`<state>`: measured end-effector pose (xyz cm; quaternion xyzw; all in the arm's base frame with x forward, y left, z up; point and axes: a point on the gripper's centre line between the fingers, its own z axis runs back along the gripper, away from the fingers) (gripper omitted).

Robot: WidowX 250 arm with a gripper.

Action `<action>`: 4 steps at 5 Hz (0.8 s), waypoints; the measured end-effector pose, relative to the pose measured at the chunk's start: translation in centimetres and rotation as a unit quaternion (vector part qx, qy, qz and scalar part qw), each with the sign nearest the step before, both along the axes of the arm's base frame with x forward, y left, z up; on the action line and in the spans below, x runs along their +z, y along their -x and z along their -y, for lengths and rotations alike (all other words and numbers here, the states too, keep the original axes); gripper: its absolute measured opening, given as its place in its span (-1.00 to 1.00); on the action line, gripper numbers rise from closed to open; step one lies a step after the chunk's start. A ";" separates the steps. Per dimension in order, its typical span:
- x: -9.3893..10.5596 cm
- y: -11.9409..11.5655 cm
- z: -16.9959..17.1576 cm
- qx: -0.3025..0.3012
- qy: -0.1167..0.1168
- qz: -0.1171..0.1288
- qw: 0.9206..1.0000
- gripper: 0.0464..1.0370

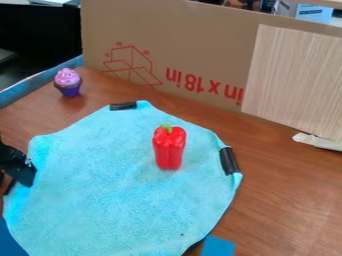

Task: Fold the cloth from bottom left to top right

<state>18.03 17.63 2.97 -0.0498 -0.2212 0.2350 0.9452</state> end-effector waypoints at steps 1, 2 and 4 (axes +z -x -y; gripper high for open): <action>-0.4 0.1 -0.4 0.011 -0.007 -0.004 1.000 0.31; -0.5 0.0 -0.4 0.016 -0.004 -0.002 1.000 -0.30; 1.3 -0.7 0.4 -0.002 0.027 0.021 0.999 -0.94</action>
